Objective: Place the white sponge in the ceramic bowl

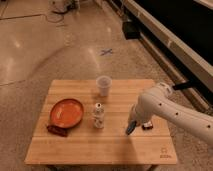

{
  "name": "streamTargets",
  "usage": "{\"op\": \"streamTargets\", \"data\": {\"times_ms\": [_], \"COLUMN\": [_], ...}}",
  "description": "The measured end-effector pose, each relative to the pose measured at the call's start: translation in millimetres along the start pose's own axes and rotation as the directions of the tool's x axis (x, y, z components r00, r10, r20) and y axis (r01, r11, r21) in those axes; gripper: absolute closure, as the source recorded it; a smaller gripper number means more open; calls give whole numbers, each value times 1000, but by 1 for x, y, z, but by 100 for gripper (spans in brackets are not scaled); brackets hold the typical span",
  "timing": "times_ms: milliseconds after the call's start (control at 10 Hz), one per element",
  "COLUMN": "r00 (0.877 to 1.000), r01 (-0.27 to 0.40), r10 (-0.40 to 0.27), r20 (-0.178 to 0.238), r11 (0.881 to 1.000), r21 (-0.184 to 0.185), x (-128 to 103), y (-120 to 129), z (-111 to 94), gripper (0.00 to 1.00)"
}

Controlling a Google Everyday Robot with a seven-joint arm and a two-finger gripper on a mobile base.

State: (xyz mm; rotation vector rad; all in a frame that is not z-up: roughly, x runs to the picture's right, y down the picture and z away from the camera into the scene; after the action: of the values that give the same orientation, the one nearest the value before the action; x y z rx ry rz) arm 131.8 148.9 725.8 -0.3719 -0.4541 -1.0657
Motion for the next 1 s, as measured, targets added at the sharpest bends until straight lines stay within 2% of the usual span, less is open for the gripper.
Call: {"op": "streamTargets", "data": {"times_ms": [200, 300, 500, 700, 1000], "r00": [997, 991, 980, 959, 927], "r01": [65, 120, 183, 267, 360], "r10": [-64, -117, -178, -261, -352], "r20": [-31, -57, -84, -110, -132], "r11": [997, 992, 982, 962, 932], "r21": [28, 43, 51, 52, 41], "x": [3, 4, 2, -3, -12], "y": [-30, -52, -77, -115, -156], "z": [-20, -36, -53, -69, -81], "gripper": [100, 100, 100, 100, 100]}}
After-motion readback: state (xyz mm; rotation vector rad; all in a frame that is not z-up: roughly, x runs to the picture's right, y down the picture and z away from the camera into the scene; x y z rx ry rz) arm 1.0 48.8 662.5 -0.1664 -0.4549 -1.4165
